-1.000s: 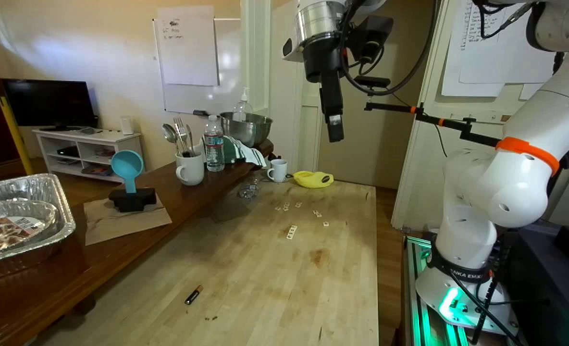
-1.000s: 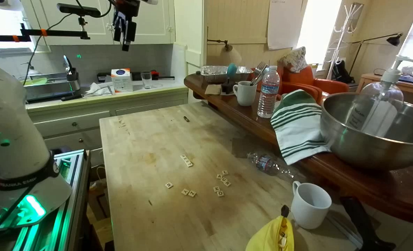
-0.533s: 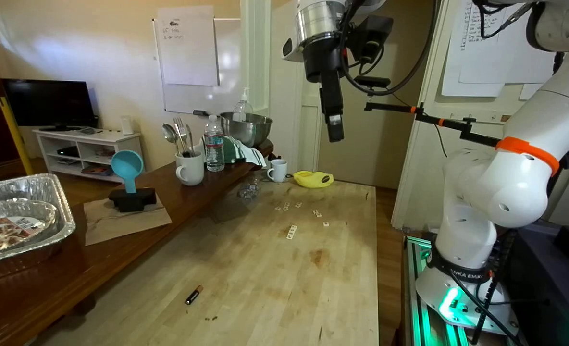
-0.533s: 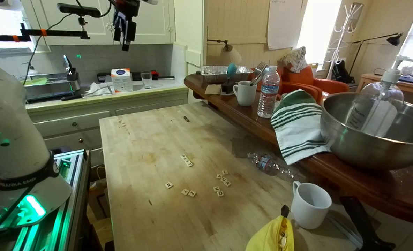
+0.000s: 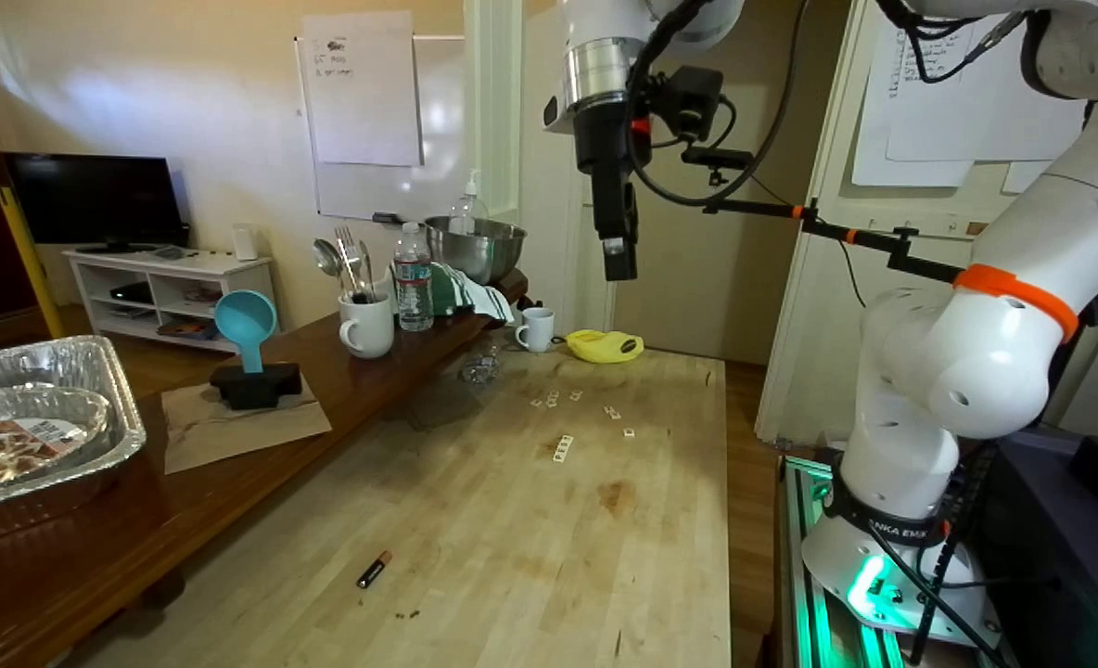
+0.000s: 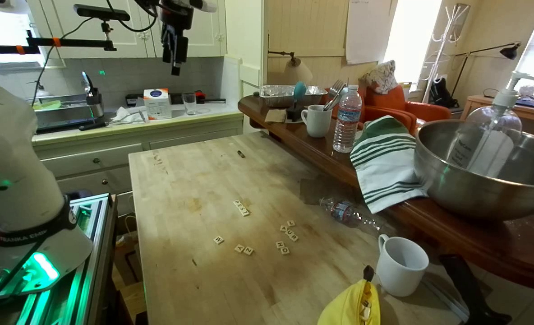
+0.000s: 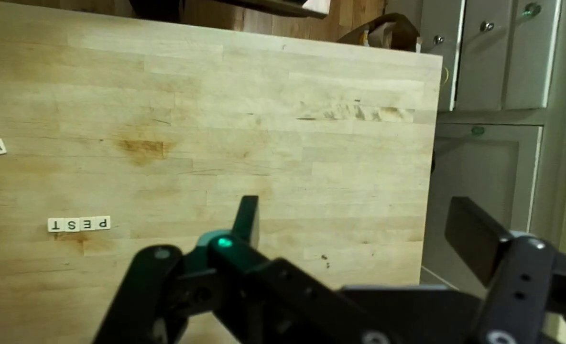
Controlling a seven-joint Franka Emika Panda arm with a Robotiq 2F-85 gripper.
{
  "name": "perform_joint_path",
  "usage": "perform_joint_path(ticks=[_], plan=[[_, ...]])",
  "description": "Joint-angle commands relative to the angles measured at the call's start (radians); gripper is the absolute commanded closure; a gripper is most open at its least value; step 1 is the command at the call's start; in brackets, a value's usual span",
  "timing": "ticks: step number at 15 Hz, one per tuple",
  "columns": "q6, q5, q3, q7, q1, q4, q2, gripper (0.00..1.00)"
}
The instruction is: Move three letter blocks to the far left, then move three more to the left.
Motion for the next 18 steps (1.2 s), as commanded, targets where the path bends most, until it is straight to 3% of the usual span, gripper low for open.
perform_joint_path(ticks=[1,8,18], plan=[[0.13,-0.038,-0.011,-0.066,-0.034,-0.072,0.014,0.0],[0.342,-0.041,-0.071,-0.181,-0.059,-0.179,0.1,0.0],[0.325,-0.034,-0.086,-0.173,-0.061,-0.173,0.116,0.0]])
